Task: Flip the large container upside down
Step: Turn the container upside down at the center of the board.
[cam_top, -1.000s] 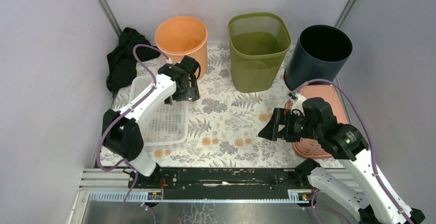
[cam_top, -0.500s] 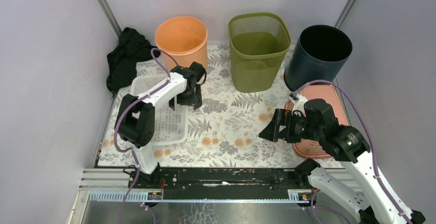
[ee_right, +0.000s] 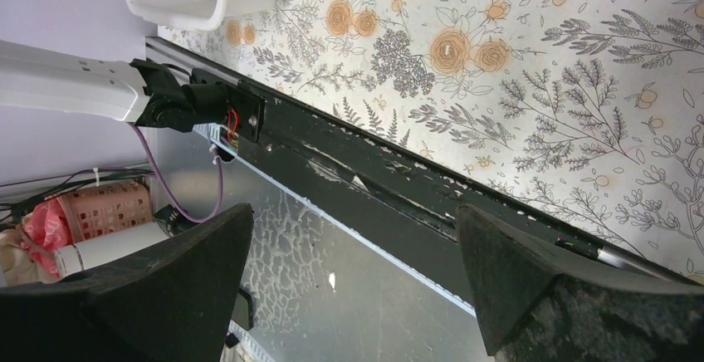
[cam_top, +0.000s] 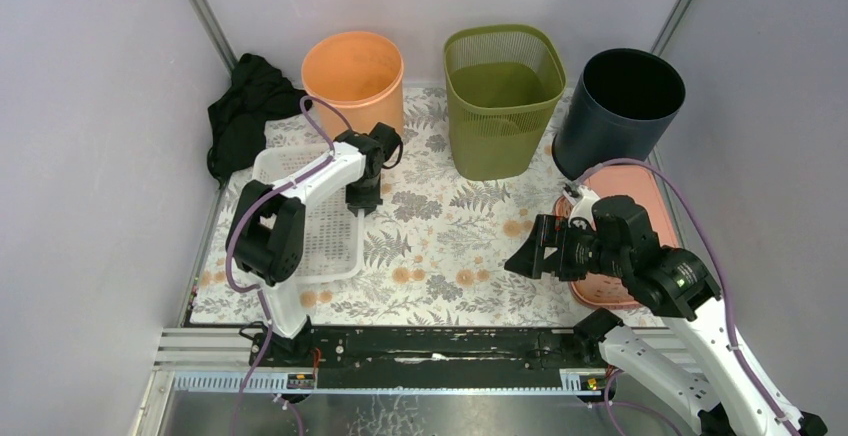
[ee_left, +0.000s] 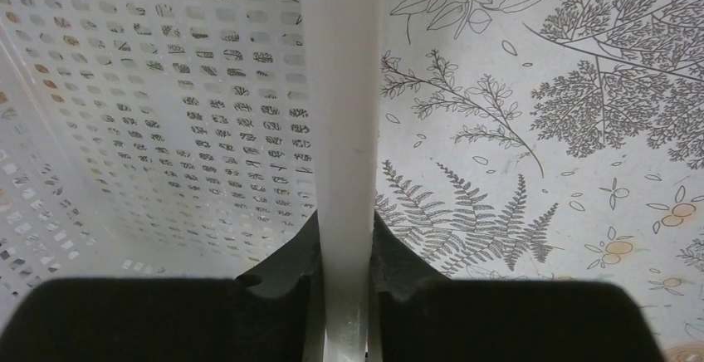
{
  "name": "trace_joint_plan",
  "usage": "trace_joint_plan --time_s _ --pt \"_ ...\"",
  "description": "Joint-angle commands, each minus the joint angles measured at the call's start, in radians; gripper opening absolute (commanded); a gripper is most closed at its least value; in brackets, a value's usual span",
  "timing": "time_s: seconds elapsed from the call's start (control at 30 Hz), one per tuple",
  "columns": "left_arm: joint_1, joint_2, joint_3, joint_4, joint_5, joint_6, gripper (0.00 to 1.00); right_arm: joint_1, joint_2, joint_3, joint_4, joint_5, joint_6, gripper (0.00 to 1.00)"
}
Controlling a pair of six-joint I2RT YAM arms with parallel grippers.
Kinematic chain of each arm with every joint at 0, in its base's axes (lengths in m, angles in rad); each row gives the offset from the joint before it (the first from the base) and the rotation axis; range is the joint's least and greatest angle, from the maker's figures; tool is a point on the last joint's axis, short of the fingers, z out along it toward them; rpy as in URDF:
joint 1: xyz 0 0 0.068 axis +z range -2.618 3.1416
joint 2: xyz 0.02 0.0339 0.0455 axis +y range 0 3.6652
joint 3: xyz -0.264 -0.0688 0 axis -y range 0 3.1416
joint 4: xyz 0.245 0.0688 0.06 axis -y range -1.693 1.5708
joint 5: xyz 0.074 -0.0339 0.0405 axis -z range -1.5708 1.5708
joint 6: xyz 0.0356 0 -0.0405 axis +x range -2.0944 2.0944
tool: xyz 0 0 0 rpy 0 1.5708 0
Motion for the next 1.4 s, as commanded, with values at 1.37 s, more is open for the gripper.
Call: trace_joint_plan --time_s 1.37 --pt "-0.283 -0.157 0.343 -0.011 0.488 -0.292 0.0 0.002 -0.068 0.117 -0.048 -0.034 -0.056 0.99"
